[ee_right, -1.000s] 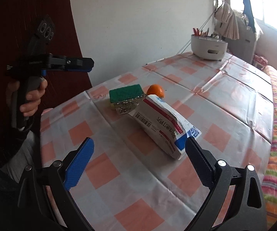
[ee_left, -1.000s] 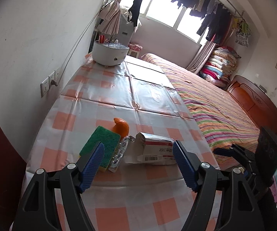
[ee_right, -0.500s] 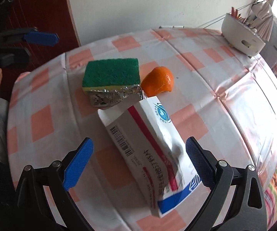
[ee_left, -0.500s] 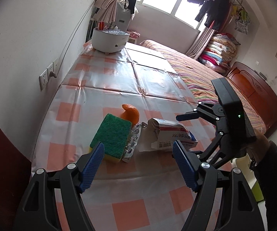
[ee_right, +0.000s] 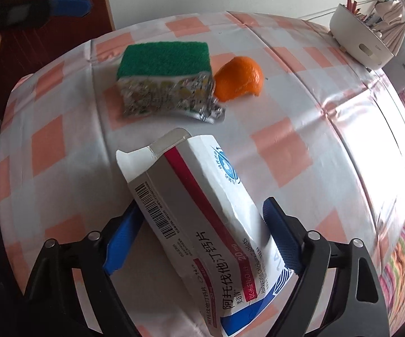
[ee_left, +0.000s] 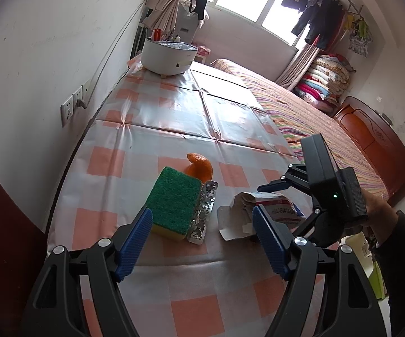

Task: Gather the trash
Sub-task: 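Reach the open right tool around the white medicine box, then grasp the green-and-yellow sponge with the left tool while the right tool holds the box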

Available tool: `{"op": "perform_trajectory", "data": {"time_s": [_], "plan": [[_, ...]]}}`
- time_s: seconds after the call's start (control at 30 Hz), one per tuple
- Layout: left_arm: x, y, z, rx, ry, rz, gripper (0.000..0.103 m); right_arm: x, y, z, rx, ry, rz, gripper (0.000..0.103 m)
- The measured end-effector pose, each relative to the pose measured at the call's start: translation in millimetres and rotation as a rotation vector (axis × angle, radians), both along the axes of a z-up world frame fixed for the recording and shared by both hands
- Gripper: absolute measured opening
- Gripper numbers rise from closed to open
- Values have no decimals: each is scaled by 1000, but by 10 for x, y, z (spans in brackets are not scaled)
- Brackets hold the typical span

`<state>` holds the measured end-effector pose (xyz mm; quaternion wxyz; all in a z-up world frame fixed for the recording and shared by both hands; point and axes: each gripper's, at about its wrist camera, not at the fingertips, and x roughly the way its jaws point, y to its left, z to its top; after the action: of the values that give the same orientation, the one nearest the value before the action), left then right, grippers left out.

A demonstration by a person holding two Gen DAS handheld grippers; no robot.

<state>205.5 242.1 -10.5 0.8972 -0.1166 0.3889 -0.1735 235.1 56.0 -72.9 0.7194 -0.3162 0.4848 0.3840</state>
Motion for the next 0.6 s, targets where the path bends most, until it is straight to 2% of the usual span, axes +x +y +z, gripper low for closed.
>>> {"op": "perform_trajectory", "data": {"time_s": [0.1,0.2,0.33,0.47,0.53,0.6], "plan": [[9,-11,-10,7,0,-1,72,-241,-173,49,49,-19,-25,77],[48,-18,-35,7,11,2,72,-532,-401,199,163,-25,-68,74],[200,-8,-163,11,64,11,72,-953,-740,485,426,6,-166,73],[405,61,-316,-12,129,91,71,-1471,-991,696,692,1,-229,73],[493,90,-379,-20,163,133,71,-1606,-1106,729,796,25,-265,73],[561,100,-432,-36,188,143,71,-1707,-1186,767,845,11,-289,73]]}}
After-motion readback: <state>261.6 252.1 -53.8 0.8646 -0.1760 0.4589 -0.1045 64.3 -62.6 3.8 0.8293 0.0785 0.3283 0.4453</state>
